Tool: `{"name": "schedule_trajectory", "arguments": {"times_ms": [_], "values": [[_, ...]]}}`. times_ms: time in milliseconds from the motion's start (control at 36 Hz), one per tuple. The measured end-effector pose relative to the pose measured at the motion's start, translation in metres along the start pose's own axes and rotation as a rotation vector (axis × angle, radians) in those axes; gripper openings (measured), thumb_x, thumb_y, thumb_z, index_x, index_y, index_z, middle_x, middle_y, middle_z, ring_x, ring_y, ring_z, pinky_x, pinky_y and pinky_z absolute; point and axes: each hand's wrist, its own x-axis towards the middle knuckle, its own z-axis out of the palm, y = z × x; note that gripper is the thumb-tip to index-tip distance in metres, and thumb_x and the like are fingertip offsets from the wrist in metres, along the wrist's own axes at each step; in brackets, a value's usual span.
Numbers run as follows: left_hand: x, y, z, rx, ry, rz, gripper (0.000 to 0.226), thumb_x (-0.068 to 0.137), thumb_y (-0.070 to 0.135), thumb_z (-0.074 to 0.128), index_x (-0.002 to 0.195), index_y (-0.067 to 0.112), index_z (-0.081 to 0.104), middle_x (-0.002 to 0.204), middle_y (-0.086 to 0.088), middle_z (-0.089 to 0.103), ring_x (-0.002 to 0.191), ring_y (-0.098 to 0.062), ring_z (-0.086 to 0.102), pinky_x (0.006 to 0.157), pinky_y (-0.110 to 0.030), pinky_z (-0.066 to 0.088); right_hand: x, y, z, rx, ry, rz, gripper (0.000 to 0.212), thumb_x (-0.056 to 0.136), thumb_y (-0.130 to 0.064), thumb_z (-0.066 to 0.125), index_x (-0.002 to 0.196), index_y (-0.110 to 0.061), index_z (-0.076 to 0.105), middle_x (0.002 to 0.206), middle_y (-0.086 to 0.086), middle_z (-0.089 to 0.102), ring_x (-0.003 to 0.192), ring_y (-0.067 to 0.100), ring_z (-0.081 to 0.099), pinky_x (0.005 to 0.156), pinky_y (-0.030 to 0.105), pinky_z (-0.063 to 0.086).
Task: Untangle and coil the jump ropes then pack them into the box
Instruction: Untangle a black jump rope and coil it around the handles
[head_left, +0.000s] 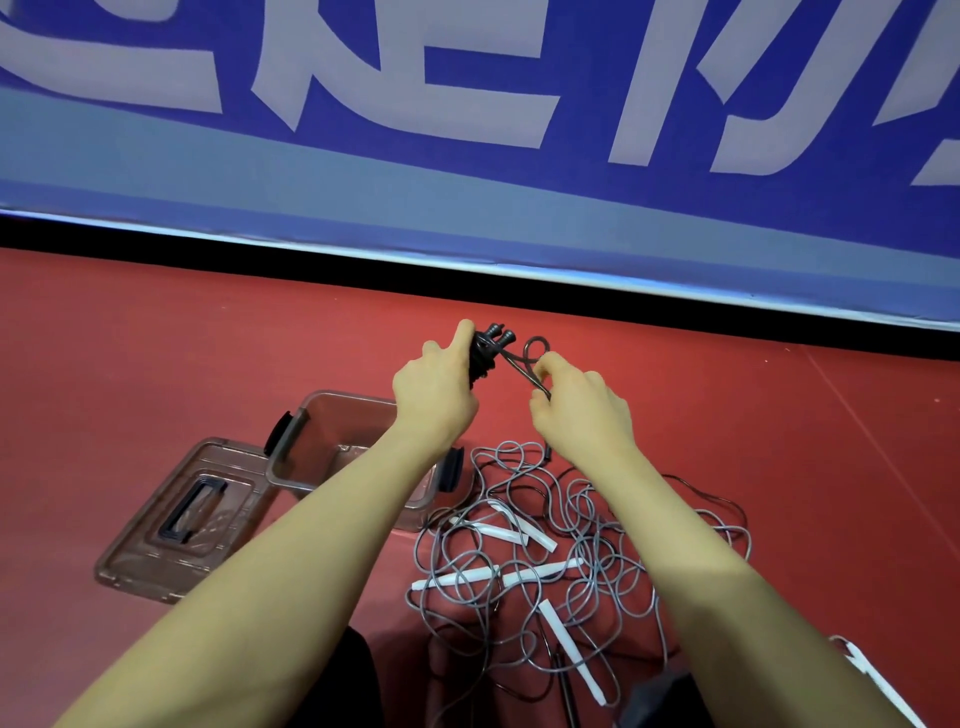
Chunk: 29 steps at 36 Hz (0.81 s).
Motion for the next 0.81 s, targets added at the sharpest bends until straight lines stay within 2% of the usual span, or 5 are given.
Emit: {"name": "schedule_trajectory", "arguments": {"times_ms": [222,444,556,750,806], "values": [[0.002,-0.001,-0.002,-0.119,0.047,-0.01,0.051,0.083,0.008,0.053,0.129,0.02,0.034,0.087,-0.008,0.045,0.067,-0.033,0.047,0.058,-0.034,0.034,-0.001,0.002,0.0,-0.095,0.003,0.049,0.019,0.089,-0.012,0.046,0.101,-0.012,0.061,0.096,0.011,0.064,0.09,0.035,0.059,0.068,0.031,0.033],[0.007,-0.002,-0.001,-0.422,0.018,0.022,0.059,0.074,0.004,0.057,0.129,0.021,0.044,0.101,-0.009,0.065,0.09,-0.039,0.059,0.076,-0.038,0.049,0.007,0.016,0.009,0.061,-0.111,0.148,0.022,0.097,-0.022,0.048,0.111,-0.019,0.066,0.106,0.006,0.067,0.103,0.03,0.06,0.076,0.035,0.04],[0.006,-0.008,-0.002,-0.587,-0.053,0.112,0.037,0.07,0.001,0.06,0.103,0.018,0.056,0.084,-0.003,0.064,0.078,-0.026,0.059,0.068,-0.033,0.048,0.01,0.022,0.011,0.116,-0.112,0.14,0.019,0.097,-0.026,0.049,0.102,-0.023,0.067,0.1,0.003,0.068,0.096,0.028,0.06,0.075,0.034,0.042],[0.004,-0.01,-0.013,-0.688,-0.189,0.396,0.049,0.065,-0.01,0.065,0.087,0.031,0.051,0.075,0.01,0.056,0.064,0.0,0.047,0.058,-0.012,0.036,0.01,0.031,0.008,0.035,-0.115,0.097,0.029,0.097,-0.017,0.045,0.112,-0.031,0.067,0.108,-0.002,0.067,0.105,0.025,0.059,0.081,0.034,0.045],[0.002,-0.012,-0.013,-0.688,-0.26,0.459,0.052,0.064,-0.014,0.065,0.083,0.033,0.051,0.074,0.011,0.054,0.062,0.002,0.047,0.057,-0.01,0.035,0.009,0.035,0.006,-0.006,-0.091,0.067,0.033,0.095,-0.009,0.043,0.097,-0.031,0.067,0.091,-0.003,0.066,0.102,0.027,0.058,0.086,0.036,0.043]]}}
